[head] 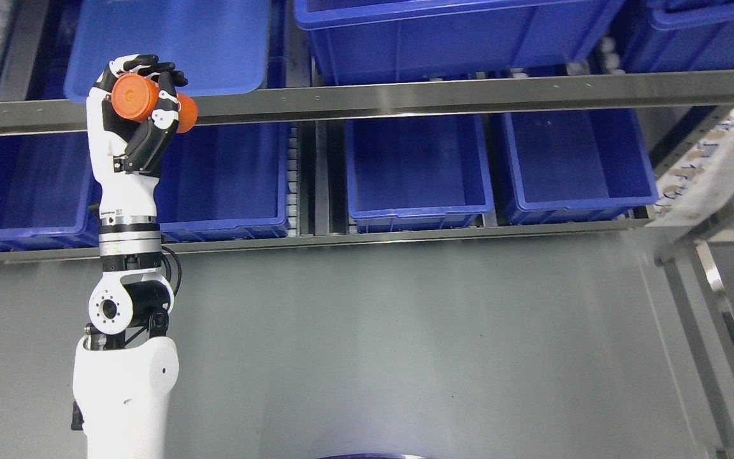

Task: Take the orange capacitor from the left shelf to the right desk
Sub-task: 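Hold the capacitor in the left hand while turning toward the steel table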

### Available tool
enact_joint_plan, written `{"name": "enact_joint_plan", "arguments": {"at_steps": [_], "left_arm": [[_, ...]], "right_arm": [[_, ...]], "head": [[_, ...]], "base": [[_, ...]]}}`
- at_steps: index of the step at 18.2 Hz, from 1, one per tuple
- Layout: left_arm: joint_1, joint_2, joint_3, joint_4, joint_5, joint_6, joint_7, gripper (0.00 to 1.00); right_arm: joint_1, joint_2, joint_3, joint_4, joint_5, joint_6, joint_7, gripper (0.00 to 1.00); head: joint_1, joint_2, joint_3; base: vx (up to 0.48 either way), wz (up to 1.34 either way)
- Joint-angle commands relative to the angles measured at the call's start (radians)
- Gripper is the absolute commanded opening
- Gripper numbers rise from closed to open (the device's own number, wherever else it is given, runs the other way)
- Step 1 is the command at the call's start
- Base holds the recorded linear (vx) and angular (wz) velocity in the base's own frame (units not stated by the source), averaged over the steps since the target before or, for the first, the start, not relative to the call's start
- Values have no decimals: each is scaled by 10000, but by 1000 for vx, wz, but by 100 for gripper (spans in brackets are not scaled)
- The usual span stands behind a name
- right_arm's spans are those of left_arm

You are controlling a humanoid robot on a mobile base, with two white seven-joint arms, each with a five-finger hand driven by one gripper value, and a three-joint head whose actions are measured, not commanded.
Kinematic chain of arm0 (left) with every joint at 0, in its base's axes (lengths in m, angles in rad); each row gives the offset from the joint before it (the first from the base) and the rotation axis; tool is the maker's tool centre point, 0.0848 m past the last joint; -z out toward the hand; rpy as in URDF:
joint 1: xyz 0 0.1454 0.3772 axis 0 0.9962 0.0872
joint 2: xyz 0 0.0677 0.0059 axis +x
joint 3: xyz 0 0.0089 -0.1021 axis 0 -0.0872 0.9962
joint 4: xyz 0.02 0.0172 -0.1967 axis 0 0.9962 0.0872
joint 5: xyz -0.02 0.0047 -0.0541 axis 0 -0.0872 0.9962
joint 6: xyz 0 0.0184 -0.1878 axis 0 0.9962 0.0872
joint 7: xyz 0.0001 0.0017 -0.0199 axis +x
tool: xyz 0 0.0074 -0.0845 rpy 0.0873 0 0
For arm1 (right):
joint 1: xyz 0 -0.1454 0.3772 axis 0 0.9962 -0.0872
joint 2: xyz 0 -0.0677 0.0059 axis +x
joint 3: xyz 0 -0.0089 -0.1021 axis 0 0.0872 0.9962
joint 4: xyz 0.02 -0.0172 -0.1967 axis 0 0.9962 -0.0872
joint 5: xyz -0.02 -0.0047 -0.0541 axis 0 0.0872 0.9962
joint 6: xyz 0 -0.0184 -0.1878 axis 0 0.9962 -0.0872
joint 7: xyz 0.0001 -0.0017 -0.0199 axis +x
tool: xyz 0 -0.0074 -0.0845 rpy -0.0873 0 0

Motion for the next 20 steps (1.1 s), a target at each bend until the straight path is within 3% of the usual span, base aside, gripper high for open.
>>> {"name": "enact_joint_plan", "arguments": {"at_steps": [1,12,20], "left_arm": [[48,175,-21,34,84,25,0,1],[-28,175,-527,65,238,10,-15,1],[-289,175,-1677,65,238,56,-261,1]], "right_arm": [[194,-176,-123,-175,31,22,-4,100],[194,-176,-123,-175,31,22,-4,100],[194,-176,-123,-175,31,7,-4,100]], "head": [[0,0,0],[0,0,0],[0,0,0]], "base": [[-95,-615],[-16,-623],[97,-480]]}}
